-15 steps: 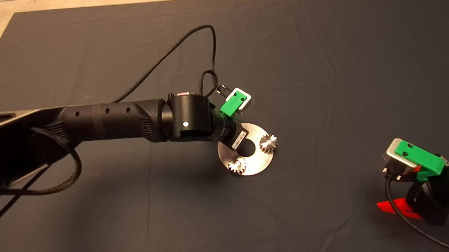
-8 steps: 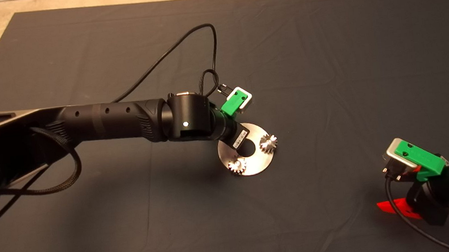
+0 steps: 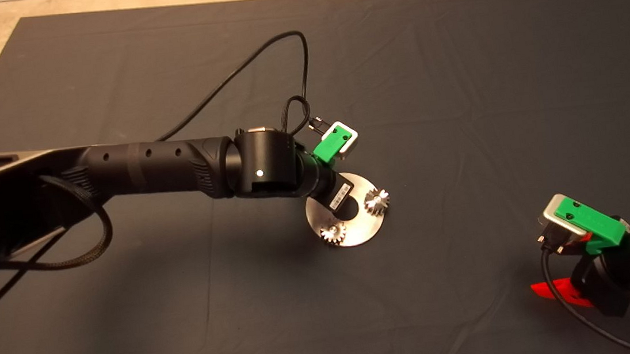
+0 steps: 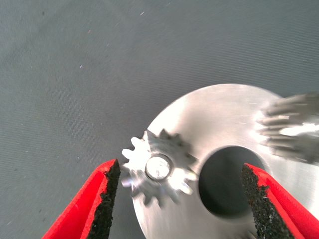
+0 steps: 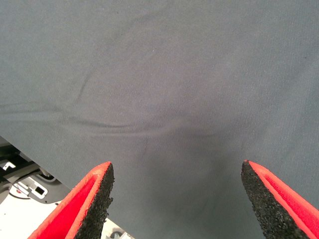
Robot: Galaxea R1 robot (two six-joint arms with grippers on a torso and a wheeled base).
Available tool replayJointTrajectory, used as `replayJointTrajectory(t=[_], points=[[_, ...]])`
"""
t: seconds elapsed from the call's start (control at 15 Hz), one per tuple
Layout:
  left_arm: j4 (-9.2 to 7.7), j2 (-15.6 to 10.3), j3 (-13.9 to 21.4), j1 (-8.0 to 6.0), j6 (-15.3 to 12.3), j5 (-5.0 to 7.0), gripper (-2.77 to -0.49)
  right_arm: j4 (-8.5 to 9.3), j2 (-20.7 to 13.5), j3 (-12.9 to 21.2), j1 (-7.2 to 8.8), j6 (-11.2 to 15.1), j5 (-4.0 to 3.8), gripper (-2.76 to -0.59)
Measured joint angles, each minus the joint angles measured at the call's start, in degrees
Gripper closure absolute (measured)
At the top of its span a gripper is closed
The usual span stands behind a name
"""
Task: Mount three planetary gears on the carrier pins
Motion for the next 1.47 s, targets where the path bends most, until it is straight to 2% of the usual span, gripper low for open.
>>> replayJointTrajectory(t=[0.07, 0.13, 0.27, 0.33, 0.47, 0.53, 0.6, 0.67, 0.73, 0.8, 0.87, 0.93, 1.0, 1.07, 1.2, 1.27, 1.33, 1.4, 1.47], points=[[-1.30, 0.1, 0.7, -1.33, 0.0, 0.68, -1.64, 0.00, 0.2, 0.0, 0.00, 0.0, -0.47, -1.89], [-1.68, 0.2, 1.3, -2.15, 0.1, 2.30, -1.68, 0.00, 0.4, 0.0, 0.00, 0.0, -0.87, -1.89], [-3.15, 0.4, 2.1, -3.12, 0.1, 8.57, -1.77, 0.00, 0.6, 0.0, 0.00, 0.0, -1.68, -1.89], [-4.52, 0.4, 2.4, -3.71, 0.1, 11.43, -1.77, 0.00, 1.1, 0.0, 0.00, 0.0, -1.70, -1.89], [-8.51, -0.1, 4.1, -5.04, 0.0, 15.18, -1.78, 0.00, 3.2, 0.0, 0.00, 0.0, -2.29, -1.89], [-10.60, -0.7, 6.0, -5.49, -0.3, 15.93, -1.77, 0.02, 4.3, 0.0, -0.02, 0.0, -3.92, -1.89], [-12.38, -1.7, 8.0, -5.60, -1.2, 15.93, -1.77, 0.03, 5.3, 0.0, -0.02, 0.0, -6.27, -1.89], [-14.02, -2.9, 10.0, -5.60, -2.0, 15.90, -1.78, 0.22, 6.4, 0.0, -0.02, 0.1, -7.82, -1.89], [-15.51, -4.8, 11.9, -5.63, -3.1, 15.82, -1.78, 1.42, 7.4, 0.0, -0.02, 0.1, -8.89, -1.89], [-17.04, -7.7, 14.1, -5.65, -4.4, 15.82, -1.77, 3.50, 8.1, 0.0, -0.02, 0.4, -9.68, -1.89], [-18.34, -11.0, 16.6, -5.68, -6.2, 16.08, -1.77, 5.36, 8.4, 0.0, 0.00, 1.2, -9.87, -1.89], [-19.27, -14.3, 19.9, -5.71, -8.5, 16.34, -1.77, 6.23, 8.8, 0.0, 0.25, 2.8, -9.92, -1.89], [-20.38, -17.5, 23.7, -5.81, -11.8, 16.42, -1.78, 6.64, 9.3, 0.0, 1.45, 4.6, -9.92, -1.89], [-20.76, -19.8, 27.7, -5.79, -15.2, 16.57, -1.78, 6.64, 9.7, 0.0, 2.78, 6.7, -9.90, -1.89], [-20.68, -23.1, 36.3, -5.80, -20.9, 16.20, -1.78, 6.64, 10.0, 0.0, 4.75, 10.1, -9.87, -1.89], [-20.56, -25.5, 39.7, -5.81, -22.8, 15.82, -1.77, 6.66, 10.0, 0.0, 5.08, 10.9, -9.70, -1.89], [-20.31, -27.8, 41.6, -5.96, -24.1, 16.01, -1.78, 6.76, 9.8, 0.0, 5.08, 11.1, -8.82, -1.89], [-19.85, -29.6, 42.4, -6.09, -25.1, 16.33, -1.78, 6.86, 9.6, 0.0, 5.11, 11.4, -6.98, -1.89], [-19.14, -30.5, 42.7, -6.07, -25.6, 16.36, -1.78, 6.86, 9.6, 0.0, 5.22, 12.2, -3.62, -1.89]])
